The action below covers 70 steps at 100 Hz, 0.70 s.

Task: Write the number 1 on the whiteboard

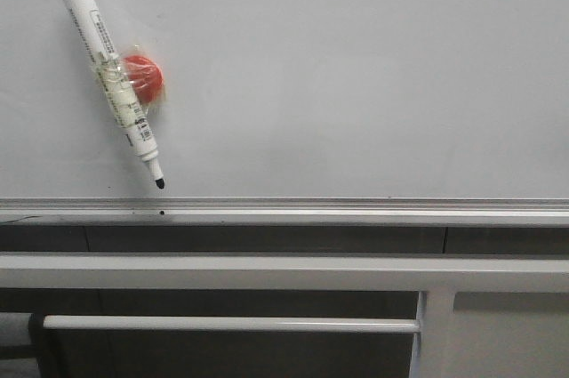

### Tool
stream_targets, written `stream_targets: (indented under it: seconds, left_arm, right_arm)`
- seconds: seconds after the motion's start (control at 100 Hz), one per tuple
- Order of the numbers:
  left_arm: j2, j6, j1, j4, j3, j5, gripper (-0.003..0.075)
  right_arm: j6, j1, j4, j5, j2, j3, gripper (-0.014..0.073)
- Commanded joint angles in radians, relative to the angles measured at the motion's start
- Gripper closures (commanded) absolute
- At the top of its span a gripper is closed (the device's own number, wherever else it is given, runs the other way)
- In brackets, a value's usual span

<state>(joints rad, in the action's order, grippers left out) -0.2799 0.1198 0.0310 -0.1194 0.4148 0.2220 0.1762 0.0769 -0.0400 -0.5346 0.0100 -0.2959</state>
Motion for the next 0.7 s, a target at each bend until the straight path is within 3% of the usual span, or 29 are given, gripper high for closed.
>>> stream_targets:
  seconds: [0.0,0.24,0.32,0.51,0.58,0.69]
  left_arm:
    - [-0.066,-0.038,0.047,-0.061,0.086,-0.036,0.074]
    - [-0.117,-0.094,0.216,-0.082,0.068,-0.101,0.071]
    - [-0.124,-0.12,0.26,-0.058,0.037,-0.164,0.0622]
    - [-0.125,-0.127,0.334,-0.029,-0.038,-0.245,0.0266]
    - [-0.125,-0.127,0.349,-0.067,-0.06,-0.245,0.0216]
    - [-0.125,-0.127,0.373,-0.131,-0.095,-0.25,0.0216]
  right_arm:
    - [-0.018,-0.002,-0.004,0.066,0.033,-0.036,0.0657]
    - [-0.018,-0.002,-0.015,0.038,0.033,-0.036,0.0657]
    - [-0.018,-0.002,-0.015,0.029,0.033,-0.036,0.0657]
    - [-0.02,-0.002,-0.015,0.029,0.033,-0.036,0.0657]
    - [-0.02,-0.002,-0.015,0.029,0.033,-0.036,0.0657]
    - [-0.02,-0.002,-0.015,0.029,0.033,-0.036,0.0657]
